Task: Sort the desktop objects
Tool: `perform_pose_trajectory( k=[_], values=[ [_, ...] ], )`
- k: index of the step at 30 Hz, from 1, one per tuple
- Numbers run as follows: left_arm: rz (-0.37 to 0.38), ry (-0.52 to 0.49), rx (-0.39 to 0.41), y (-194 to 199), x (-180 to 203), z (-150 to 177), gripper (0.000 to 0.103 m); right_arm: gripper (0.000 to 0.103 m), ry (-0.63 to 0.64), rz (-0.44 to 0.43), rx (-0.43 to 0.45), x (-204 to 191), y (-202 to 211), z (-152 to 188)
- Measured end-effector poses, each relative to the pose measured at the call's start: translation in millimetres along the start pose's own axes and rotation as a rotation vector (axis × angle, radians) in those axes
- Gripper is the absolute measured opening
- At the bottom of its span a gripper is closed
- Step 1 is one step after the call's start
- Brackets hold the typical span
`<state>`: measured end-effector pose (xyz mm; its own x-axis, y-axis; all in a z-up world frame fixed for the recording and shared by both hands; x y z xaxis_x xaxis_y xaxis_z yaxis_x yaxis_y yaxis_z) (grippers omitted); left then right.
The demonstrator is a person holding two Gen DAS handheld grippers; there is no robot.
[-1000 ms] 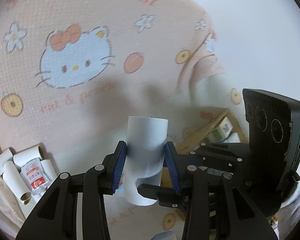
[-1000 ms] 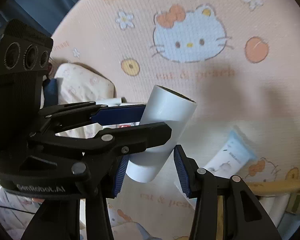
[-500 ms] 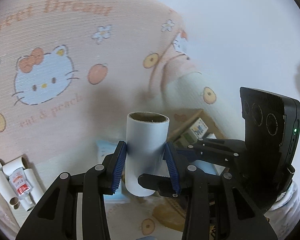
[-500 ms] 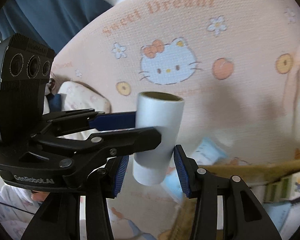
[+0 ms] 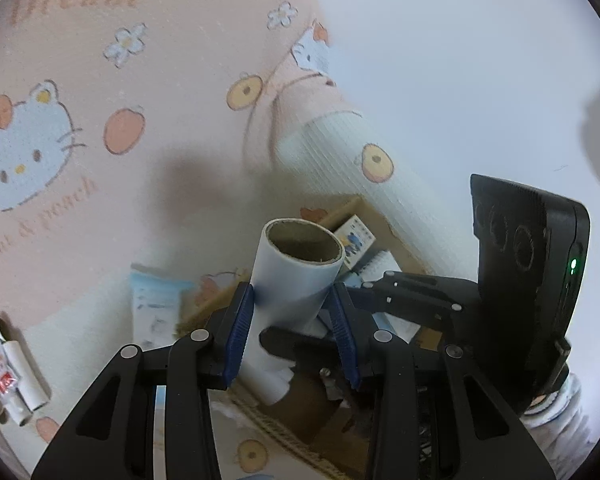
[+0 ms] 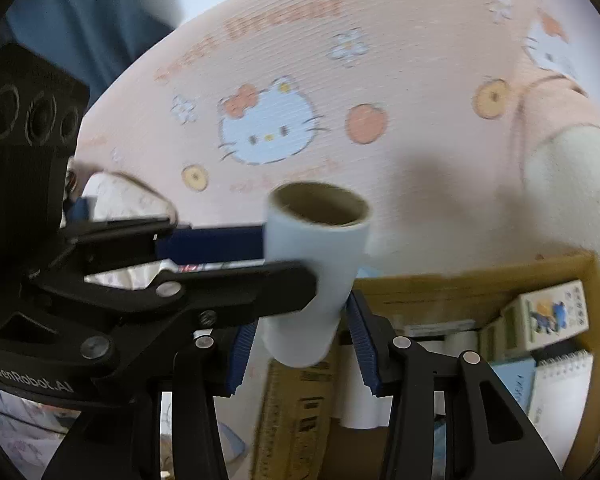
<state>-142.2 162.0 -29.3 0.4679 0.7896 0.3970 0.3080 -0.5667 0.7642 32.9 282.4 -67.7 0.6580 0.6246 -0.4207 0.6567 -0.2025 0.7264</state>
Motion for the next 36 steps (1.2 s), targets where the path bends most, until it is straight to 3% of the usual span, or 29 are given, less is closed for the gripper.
perform_pose_trajectory(
  k=[14,30,36],
  values=[
    [0.012,0.057,-0.16,-58.5,9.1,19.7,0.043,0.039,-0.08,0.031,-0.058,50.9,-8.1,27.7],
    [-0.037,0.061,-0.29,-102.4,9.5,52.4,0.042,0.039,-0.159,0.043,-0.278,84.4,-48.4,70.7],
    [-0.018,0.097,-0.325,-111.3,6.5,50.2,0.042,0.039,-0.161,0.05,-0.301,93.1,-51.1,76.0]
  ],
)
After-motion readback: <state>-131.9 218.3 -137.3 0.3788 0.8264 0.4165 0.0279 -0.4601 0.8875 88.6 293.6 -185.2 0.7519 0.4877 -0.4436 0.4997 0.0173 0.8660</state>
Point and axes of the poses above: each gripper's, at about its wrist camera, not at the fingertips, and y roughly against the way its jaws point, x to its right, z to its underside, the point moved 5 cm from there along -y, roughly the way its jaws point, and after that the axes turned 3 degrees about -z, right-handed, at the moved point
